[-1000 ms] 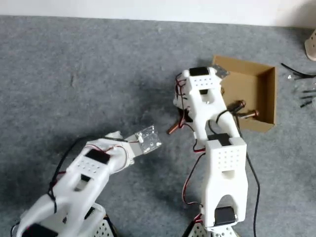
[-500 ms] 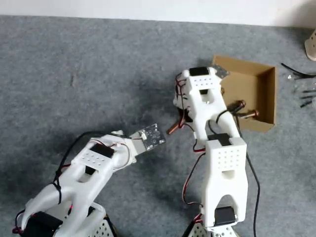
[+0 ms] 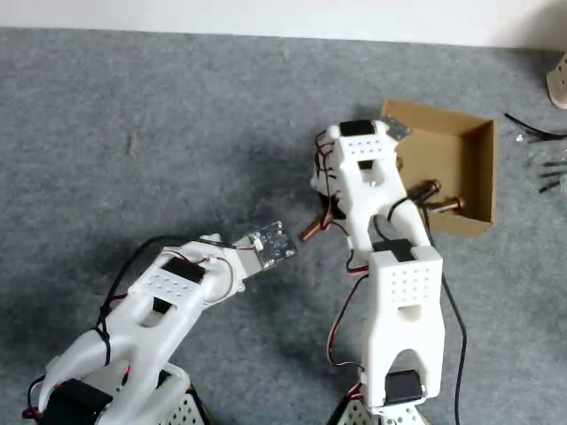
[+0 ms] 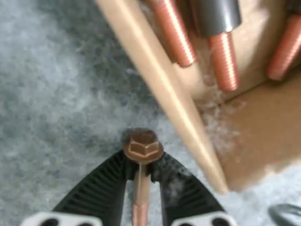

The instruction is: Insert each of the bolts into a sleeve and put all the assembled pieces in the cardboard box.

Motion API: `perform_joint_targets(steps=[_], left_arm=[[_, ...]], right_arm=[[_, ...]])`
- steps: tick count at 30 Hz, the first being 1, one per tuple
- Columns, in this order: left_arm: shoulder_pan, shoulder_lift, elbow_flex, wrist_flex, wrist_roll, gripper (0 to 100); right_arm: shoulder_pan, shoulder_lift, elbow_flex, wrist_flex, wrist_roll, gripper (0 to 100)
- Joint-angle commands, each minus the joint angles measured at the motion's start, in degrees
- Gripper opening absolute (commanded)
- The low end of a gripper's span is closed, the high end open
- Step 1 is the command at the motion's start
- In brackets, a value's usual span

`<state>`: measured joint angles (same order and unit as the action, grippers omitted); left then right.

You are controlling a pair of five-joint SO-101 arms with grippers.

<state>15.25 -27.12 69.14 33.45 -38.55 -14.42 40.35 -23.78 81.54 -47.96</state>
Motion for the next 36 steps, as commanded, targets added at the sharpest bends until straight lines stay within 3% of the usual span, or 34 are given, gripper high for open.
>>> perform_joint_targets(steps=[1, 6, 10, 16, 25, 36], left_arm=[[0.57, 0.13, -1.45, 0.09, 1.41, 1], [0.48, -4.7, 0.4, -0.18, 3.16, 1], [-1.1, -13.49, 6.02, -4.84, 6.33, 1], [-3.21, -25.8, 11.12, -5.71, 10.11, 1], [-13.49, -35.74, 14.02, -9.14, 20.22, 1], [-16.92, -36.44, 13.76, -9.41, 23.82, 1]], right_arm=[[-3.12, -0.31, -0.48, -0.92, 4.13, 0.4], [-8.84, -0.31, -0.48, 0.84, 8.62, 0.4], [-12.53, -0.31, -0.84, 2.15, 8.7, 0.4], [-17.98, -0.31, -1.01, 1.63, 8.7, 0.4], [-28.0, 0.13, -0.92, -4.7, 8.7, 0.4], [-24.92, 0.31, -0.4, -5.49, 8.7, 0.4]])
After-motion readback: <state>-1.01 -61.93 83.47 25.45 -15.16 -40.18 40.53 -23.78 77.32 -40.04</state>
